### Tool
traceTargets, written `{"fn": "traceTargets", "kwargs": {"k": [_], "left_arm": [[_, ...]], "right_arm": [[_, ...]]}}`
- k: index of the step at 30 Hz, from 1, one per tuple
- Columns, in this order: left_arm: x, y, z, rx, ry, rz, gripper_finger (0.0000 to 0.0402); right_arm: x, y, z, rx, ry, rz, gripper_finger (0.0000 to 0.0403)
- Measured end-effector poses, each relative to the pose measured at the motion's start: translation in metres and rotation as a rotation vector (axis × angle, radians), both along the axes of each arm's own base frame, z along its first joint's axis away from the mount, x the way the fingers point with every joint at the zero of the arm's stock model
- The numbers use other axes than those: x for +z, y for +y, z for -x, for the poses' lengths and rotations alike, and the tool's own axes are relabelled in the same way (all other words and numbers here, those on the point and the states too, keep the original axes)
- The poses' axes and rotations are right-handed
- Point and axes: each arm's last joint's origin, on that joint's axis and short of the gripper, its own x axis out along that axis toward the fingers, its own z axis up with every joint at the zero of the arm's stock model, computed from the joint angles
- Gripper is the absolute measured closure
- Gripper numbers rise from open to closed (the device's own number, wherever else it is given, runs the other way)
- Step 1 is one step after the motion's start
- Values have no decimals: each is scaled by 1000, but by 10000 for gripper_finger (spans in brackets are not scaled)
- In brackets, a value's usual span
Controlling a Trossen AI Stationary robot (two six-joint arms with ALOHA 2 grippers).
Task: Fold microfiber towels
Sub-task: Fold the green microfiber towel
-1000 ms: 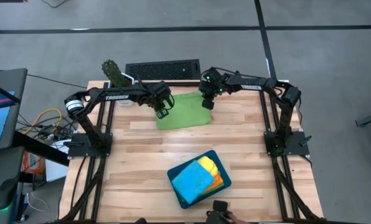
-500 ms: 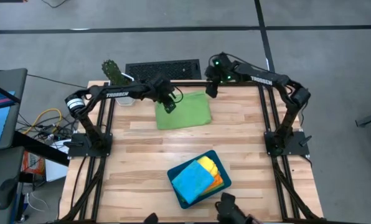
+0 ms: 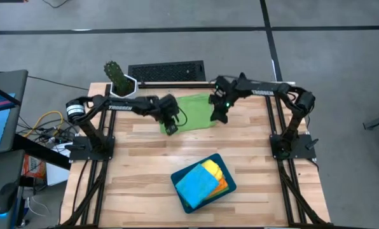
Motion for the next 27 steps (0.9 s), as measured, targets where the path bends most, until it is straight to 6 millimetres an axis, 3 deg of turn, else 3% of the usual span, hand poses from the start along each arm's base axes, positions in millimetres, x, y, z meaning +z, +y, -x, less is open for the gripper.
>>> {"fn": "traceTargets", "kwargs": {"k": [4,8,14,18,23,27], "left_arm": [[-14,-26,2,31,56,-93,397],[-32,-39,11,97,91,-141,394],[-47,-46,22,179,111,-81,400],[-47,-51,21,179,109,-106,400],[-48,-53,22,188,130,-138,401],[-50,-54,24,184,143,-148,401]], "right_arm": [[-27,24,-1,8,-1,-8,353],[-38,22,3,-45,-11,32,392],[-36,13,7,-109,-13,25,371],[-35,12,8,-128,8,75,383],[-45,20,10,-132,85,164,394],[-48,25,10,-132,113,199,375]]}}
